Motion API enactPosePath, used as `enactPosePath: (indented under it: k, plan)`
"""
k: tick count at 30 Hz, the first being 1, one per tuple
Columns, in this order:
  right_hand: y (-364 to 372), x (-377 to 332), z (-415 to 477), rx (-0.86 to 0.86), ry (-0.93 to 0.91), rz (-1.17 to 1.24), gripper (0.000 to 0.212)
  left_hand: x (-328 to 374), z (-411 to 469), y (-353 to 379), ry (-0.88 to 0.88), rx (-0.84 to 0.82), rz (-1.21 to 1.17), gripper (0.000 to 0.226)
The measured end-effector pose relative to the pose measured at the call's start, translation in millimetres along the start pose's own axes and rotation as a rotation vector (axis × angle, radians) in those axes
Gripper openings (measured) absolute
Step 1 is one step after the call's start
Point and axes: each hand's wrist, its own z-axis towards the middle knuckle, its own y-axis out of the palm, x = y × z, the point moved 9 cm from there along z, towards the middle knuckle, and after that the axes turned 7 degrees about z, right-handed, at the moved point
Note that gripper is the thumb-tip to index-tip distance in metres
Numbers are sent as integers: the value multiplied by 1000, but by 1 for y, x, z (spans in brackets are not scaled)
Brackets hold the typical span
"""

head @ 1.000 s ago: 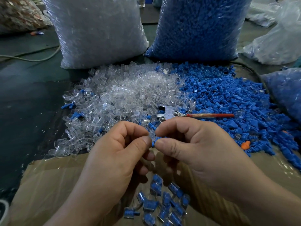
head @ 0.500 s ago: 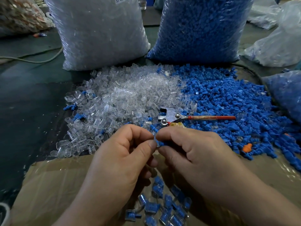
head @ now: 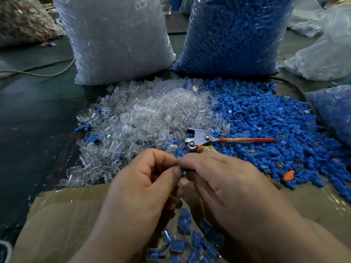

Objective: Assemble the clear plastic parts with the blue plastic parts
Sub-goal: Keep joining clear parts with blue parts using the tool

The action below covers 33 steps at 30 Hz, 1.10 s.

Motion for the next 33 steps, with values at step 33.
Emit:
enactPosePath:
  k: [33]
  plan:
    - [-38, 83, 1, -87, 375, -630, 78, -2, 5, -5, -53, -9, -140, 37]
